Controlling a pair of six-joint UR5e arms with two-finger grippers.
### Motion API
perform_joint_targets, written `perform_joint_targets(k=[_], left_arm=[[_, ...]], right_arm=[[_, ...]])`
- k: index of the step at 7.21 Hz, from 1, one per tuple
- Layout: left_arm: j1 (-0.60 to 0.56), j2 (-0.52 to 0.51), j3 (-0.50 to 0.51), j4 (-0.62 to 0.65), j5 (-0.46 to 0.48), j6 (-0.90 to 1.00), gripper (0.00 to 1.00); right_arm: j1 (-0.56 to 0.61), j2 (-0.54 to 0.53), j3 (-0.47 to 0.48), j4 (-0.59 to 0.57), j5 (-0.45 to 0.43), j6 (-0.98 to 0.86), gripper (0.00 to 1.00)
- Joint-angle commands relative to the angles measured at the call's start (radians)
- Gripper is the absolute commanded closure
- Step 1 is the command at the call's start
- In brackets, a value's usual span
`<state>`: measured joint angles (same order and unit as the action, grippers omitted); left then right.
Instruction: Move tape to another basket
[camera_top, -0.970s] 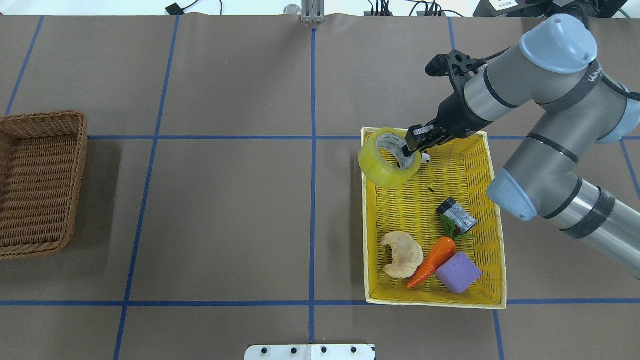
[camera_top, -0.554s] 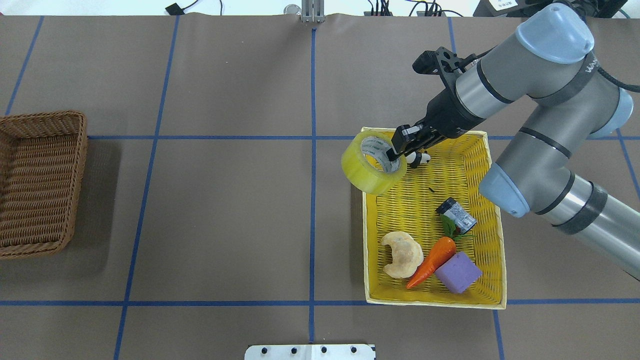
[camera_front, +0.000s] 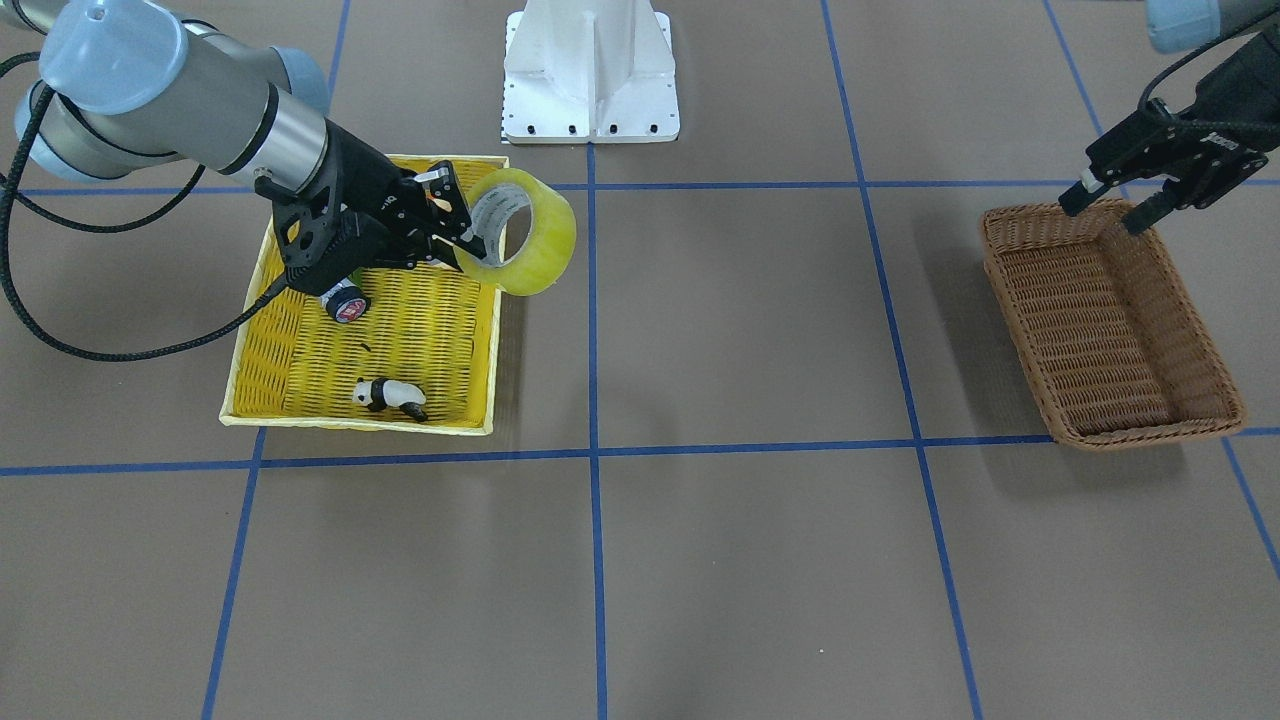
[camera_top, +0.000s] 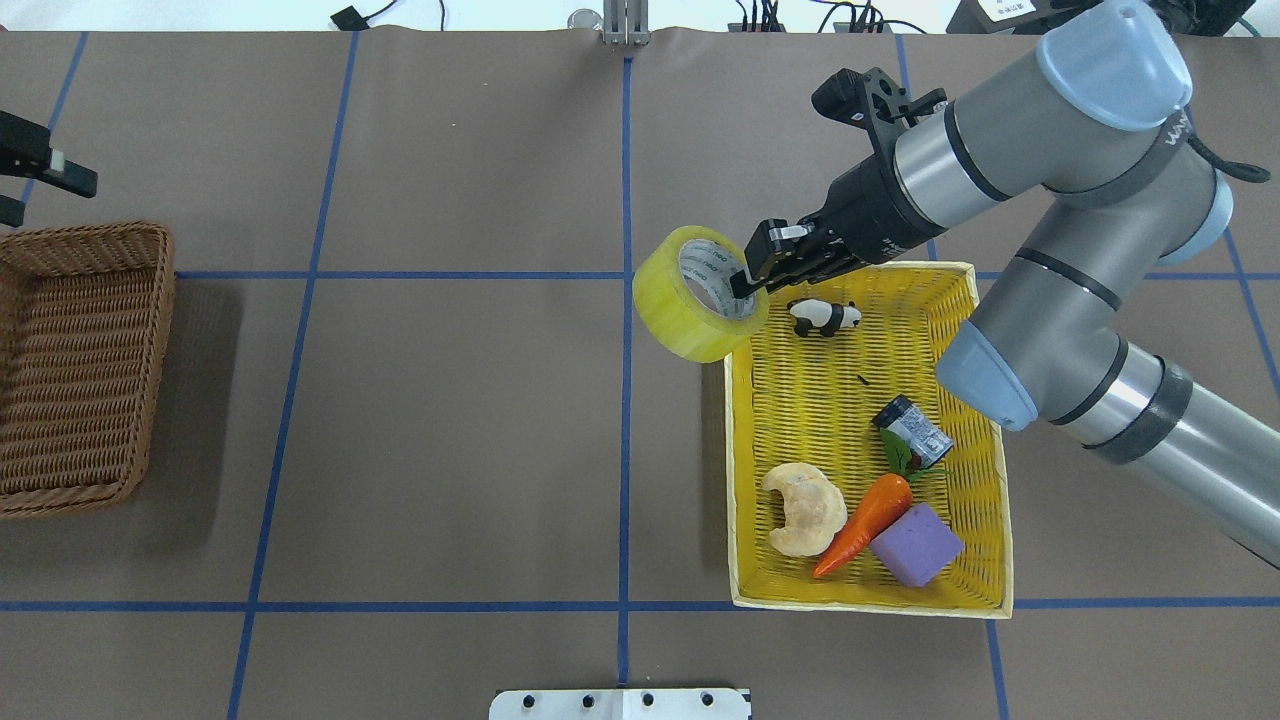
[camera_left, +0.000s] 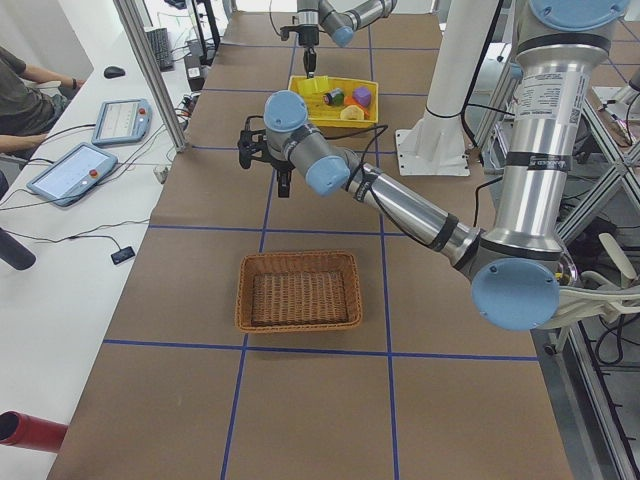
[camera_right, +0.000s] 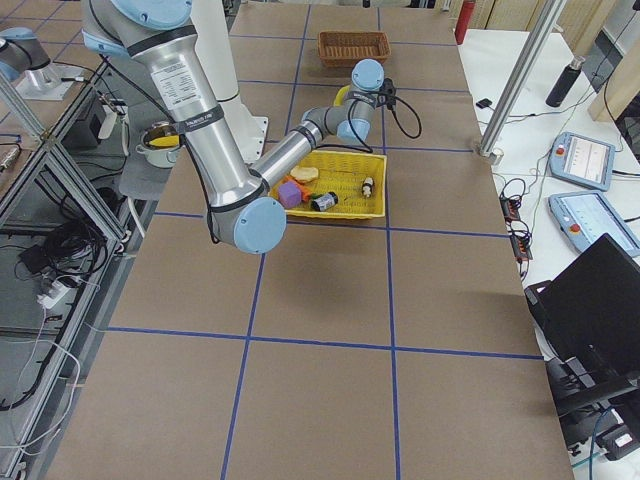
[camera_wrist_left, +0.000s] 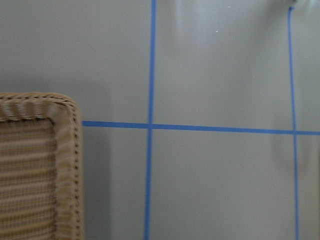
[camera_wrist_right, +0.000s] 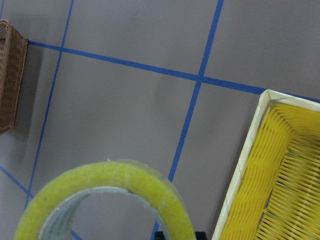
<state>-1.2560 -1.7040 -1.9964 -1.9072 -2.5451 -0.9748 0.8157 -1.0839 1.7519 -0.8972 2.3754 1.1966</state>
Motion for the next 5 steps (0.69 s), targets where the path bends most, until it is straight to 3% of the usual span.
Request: perform_joint_targets(k=[1, 3, 5], left_arm=[[0.033, -0.089, 0.001, -0.026, 0.009, -0.183, 0.02], [0.082, -0.153, 0.013, -0.073, 0.009, -0.254, 0.02], [0.131, -0.174, 0.031, -0.194, 0.009, -0.331, 0.02]], right_arm=[[-0.088, 0.002, -0.002, 0.22, -0.167, 0.273, 1.0], [-0.19, 0.033, -0.047, 0.428, -0.319, 0.472, 1.0], [-0.204, 0.068, -0.147, 0.657, -0.349, 0.588, 1.0]])
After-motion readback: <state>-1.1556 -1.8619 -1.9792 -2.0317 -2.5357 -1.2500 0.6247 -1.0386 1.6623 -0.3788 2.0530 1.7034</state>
